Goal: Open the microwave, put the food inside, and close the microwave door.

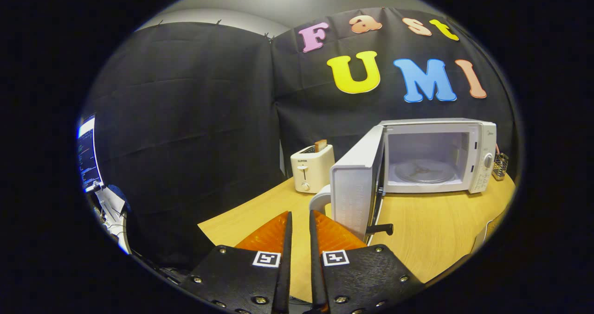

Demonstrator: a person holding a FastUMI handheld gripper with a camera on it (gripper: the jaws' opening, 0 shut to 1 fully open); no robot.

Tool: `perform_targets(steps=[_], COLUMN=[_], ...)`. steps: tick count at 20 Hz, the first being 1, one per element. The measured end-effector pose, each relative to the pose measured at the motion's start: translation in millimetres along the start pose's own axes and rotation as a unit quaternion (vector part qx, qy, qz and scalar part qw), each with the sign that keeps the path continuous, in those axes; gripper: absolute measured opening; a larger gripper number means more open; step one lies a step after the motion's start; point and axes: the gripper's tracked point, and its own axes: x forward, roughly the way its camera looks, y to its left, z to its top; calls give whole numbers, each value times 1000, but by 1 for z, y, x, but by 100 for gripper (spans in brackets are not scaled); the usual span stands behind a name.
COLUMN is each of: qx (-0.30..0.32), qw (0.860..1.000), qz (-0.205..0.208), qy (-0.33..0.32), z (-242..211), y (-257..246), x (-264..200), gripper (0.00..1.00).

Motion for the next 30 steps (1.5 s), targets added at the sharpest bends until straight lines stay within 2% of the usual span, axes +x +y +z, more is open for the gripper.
perform_targets(steps=[3,5,6,8,13,14,18,19,20,22,24,30], qx=[-10,-21,-27,-23,-2,-1,-19,-25,-28,-41,-53,-23], qw=[1000,998,998,997,994,994,996,996,997,995,993,982], qz=[28,52,64,77,106,108,83,74,56,31,-13,-126], qy=[0,2,7,5,8,7,-25,-36,-53,-82,-103,-139], z=[0,0,-1,3,16,21,41,45,54,63,73,81], y=[20,32,37,35,32,27,-14,-26,-46,-75,-114,-245], x=[13,23,27,20,-14,-25,-66,-76,-87,-107,-127,-194], gripper=[16,17,22,26,27,31,46,54,69,78,98,98])
